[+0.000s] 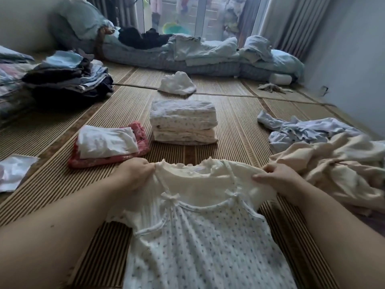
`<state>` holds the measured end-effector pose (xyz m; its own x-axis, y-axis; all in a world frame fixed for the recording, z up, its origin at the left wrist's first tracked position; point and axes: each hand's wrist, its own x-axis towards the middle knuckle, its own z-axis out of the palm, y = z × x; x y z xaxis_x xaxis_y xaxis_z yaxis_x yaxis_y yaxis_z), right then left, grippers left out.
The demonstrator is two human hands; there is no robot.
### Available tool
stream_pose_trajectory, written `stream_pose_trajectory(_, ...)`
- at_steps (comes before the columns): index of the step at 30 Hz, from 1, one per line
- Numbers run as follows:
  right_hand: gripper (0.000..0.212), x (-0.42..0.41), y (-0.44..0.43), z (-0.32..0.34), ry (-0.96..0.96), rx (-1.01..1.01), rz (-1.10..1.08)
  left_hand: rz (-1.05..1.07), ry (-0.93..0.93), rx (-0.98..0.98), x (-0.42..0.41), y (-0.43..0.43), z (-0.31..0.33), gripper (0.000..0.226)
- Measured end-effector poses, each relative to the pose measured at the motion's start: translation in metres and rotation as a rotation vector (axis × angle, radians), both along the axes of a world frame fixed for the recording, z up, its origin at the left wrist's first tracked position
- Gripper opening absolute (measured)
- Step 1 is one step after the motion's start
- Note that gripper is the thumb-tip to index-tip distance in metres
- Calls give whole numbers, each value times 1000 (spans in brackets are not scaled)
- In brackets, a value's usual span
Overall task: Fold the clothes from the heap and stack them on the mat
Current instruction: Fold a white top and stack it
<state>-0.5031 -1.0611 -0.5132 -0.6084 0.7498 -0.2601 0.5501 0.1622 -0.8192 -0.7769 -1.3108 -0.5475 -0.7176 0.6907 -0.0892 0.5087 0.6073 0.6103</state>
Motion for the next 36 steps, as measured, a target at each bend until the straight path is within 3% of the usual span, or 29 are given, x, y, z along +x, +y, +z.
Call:
stream_pose_trajectory(4, 15, 10, -4, -5, -176, -50, 25, -121, -139, -373, -13, -28, 8, 47)
stream_pose_trajectory(6, 5, 13, -4, -7, -139, -4, -22, -154, -256, -482, -21, -46, 14, 41)
stream_pose_trajectory(8, 5, 14, -5, -8, 12, -43, -131, -94, -331, -439, -24, -60, 16, 26)
stream_pose_trajectory(10, 5, 12, -9, -6, 89, 26, -199, 33, -457, -269, -24, -70, 14, 16)
stream_pose_trajectory(14, 8, -3, -33, 12, -36, 356, -140, 95, -657, -36, -10, -71, 25, 12)
stream_pose_trajectory(17, 10, -23, -64, 23, 49, 137, -30, 92, -690, 97, 12, -56, 37, 13)
stream_pose_trajectory(22, 20, -40, -92, 14, -123, -394, 351, -92, -964, 24, 50, -34, 37, 26)
stream_pose_trajectory(25, 19, -39, -73, 14, 26, -323, 219, -101, -841, 97, 48, -27, 35, 21)
stream_pose_trajectory(27, 19, -36, -54, 13, 115, -135, 11, 7, -502, 123, 38, -23, 31, 24)
stream_pose_trajectory(29, 20, -33, -45, 5, -12, 16, -42, 79, -84, -47, 26, -21, 22, 41)
stream_pose_trajectory(30, 21, -33, -45, -2, -133, 66, 4, 86, 11, -147, 24, -22, 17, 43)
stream_pose_trajectory(33, 19, -42, -52, -19, -339, 170, 112, 64, -23, -248, 25, -21, 6, 26)
stream_pose_trajectory(36, 16, -55, -51, -22, -225, 110, 83, 13, -68, -146, 26, -10, 3, 16)
